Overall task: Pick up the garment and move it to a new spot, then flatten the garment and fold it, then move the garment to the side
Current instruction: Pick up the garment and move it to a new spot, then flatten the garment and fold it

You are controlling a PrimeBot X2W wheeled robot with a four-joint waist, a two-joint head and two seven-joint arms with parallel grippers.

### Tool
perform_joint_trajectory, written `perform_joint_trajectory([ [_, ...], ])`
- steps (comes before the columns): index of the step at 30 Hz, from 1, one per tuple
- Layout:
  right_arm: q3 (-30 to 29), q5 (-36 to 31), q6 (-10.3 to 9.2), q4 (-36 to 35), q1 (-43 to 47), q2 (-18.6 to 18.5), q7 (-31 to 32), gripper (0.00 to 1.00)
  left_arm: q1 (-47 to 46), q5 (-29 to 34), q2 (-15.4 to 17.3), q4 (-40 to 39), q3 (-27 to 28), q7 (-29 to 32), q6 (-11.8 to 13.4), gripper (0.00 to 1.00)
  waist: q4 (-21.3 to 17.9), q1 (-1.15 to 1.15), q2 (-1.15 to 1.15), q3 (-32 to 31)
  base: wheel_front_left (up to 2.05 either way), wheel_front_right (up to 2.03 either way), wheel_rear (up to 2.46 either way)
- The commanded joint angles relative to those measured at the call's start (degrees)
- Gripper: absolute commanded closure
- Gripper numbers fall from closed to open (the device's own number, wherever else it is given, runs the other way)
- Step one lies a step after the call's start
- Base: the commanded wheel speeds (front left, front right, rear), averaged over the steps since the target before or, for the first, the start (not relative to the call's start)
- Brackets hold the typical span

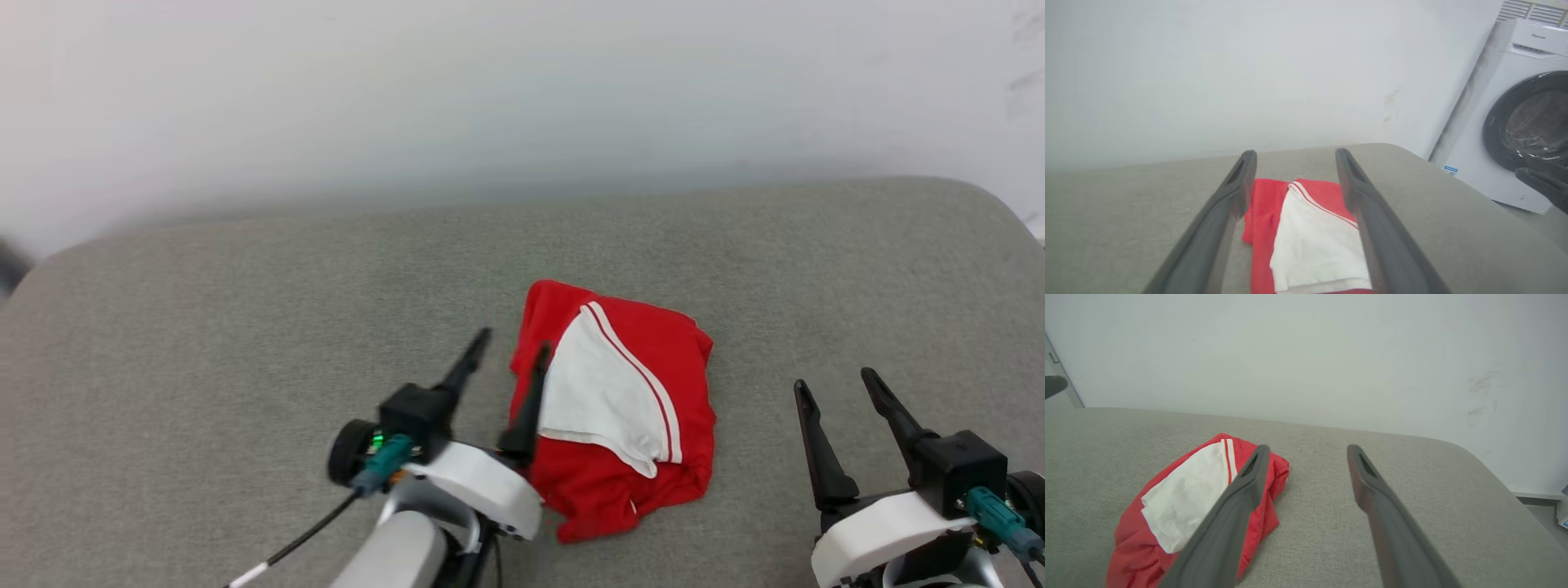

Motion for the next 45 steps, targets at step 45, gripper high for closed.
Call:
perform_joint_trajectory([
  [45,19.83,19.81,-0.04,5.24,-13.9,-15.25,36.13,0.0,6.47,1.78,5.36,-10.32,8.69,-0.64,6.54,0.0,12.75,0.0,0.0,6.08,0.0,0.0,0.0],
])
